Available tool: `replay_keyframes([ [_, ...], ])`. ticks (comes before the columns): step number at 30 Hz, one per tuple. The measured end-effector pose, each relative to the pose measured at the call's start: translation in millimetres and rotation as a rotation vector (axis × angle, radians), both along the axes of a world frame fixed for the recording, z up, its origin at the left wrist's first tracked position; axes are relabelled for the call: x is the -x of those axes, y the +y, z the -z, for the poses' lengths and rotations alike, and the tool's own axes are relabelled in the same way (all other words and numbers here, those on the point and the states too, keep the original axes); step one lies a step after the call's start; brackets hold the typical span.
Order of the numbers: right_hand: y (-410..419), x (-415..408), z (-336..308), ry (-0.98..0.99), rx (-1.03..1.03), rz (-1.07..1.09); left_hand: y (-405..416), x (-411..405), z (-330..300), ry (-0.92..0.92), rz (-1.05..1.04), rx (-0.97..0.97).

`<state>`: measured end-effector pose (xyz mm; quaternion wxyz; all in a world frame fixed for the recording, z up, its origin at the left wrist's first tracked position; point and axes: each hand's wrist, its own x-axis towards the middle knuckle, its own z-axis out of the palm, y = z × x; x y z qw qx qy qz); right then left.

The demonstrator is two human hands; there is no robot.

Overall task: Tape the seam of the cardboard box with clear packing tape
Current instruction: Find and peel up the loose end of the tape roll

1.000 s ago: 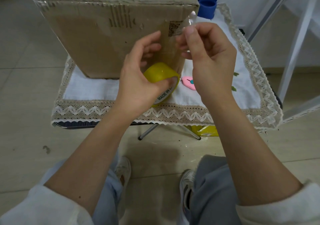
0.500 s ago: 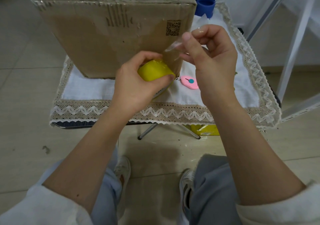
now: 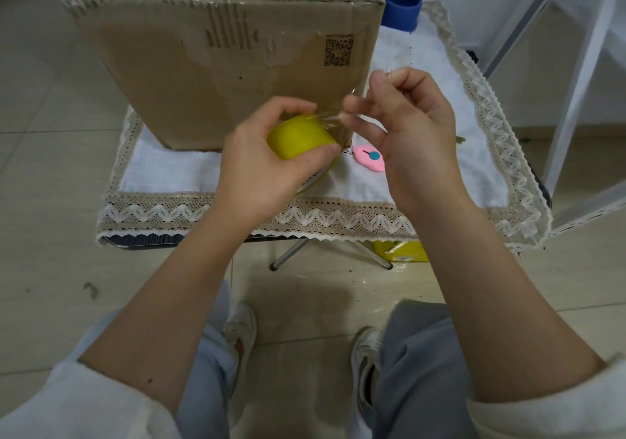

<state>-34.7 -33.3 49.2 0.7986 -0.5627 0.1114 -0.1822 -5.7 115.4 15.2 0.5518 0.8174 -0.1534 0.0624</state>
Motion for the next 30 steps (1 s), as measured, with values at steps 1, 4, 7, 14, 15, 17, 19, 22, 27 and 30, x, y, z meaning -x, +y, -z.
replay_keyframes([
  [1, 0, 0, 1, 0.006, -0.012, -0.004, 0, 0, 0, 0.009, 0.005, 0.004],
  [4, 1, 0, 2, 0.021, -0.039, -0.019, 1, -1, 0, 0.041, 0.011, 0.015],
  [7, 2, 1, 3, 0.04, -0.056, -0.034, 1, -1, 1, 0.068, 0.013, 0.025],
  [14, 5, 3, 5, 0.046, -0.05, -0.013, 1, -1, 0, 0.111, 0.011, 0.016],
  [15, 5, 4, 5, 0.042, -0.038, -0.008, 1, -2, 0, 0.111, 0.009, 0.013],
  [17, 8, 5, 4, 0.027, -0.005, 0.01, 0, -3, 0, 0.11, 0.007, 0.004],
  [19, 11, 8, 2, 0.005, 0.042, 0.031, 0, -4, 0, 0.104, 0.005, -0.016],
  [22, 14, 16, -3, -0.033, 0.116, 0.043, -3, -6, 0, 0.106, -0.022, -0.032],
  [27, 16, 36, -14, -0.078, 0.157, 0.0, -10, -10, -3, 0.107, -0.075, -0.082],
  [30, 7, 38, -12, 0.001, 0.068, -0.043, -12, -7, -4, 0.107, -0.07, -0.077],
])
